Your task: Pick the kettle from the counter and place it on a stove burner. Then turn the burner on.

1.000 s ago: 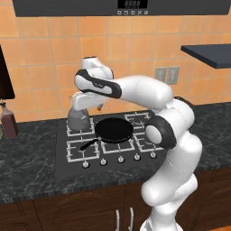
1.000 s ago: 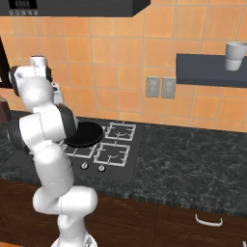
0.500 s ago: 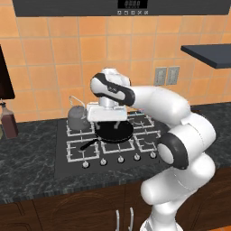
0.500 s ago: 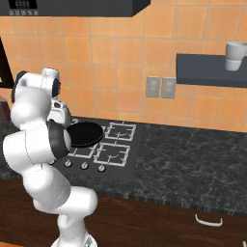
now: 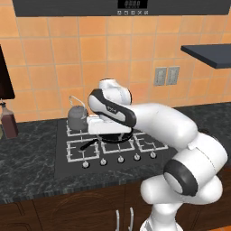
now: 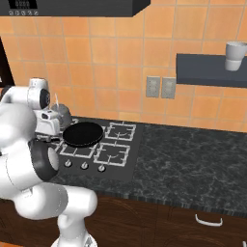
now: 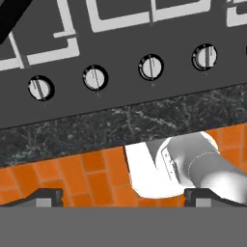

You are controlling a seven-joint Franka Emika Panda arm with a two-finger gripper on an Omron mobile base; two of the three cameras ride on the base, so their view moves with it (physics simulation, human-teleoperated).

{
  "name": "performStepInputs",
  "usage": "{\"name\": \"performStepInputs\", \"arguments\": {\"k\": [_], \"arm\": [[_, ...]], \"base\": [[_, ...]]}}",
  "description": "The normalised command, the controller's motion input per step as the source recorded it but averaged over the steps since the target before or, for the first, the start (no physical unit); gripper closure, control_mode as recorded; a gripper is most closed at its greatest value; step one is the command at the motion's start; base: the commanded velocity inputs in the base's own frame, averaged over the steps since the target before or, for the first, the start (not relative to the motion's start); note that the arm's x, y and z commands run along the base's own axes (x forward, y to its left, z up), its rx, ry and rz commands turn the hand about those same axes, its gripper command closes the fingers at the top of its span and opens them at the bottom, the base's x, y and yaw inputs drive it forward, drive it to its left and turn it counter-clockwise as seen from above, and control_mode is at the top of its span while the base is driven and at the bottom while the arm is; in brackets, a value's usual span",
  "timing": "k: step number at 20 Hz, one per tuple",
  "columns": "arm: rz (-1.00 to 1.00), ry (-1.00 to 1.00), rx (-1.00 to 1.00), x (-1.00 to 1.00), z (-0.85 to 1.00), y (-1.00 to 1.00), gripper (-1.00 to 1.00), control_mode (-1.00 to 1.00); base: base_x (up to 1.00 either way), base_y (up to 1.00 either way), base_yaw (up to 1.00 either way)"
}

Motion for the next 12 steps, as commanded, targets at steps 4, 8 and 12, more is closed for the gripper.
{"name": "performStepInputs", "arguments": {"k": [4, 8, 12], "arm": [[-0.08, 0.00, -0.01, 0.07, -0.55, 0.00, -1.00, -1.00], [0.00, 0.01, -0.05, 0.49, -0.68, 0.12, -1.00, -1.00], [0.00, 0.05, -0.17, 0.51, -0.74, 0.20, -1.00, -1.00]], "base": [[0.00, 0.00, 0.00], [0.00, 0.00, 0.00], [0.00, 0.00, 0.00]]}}
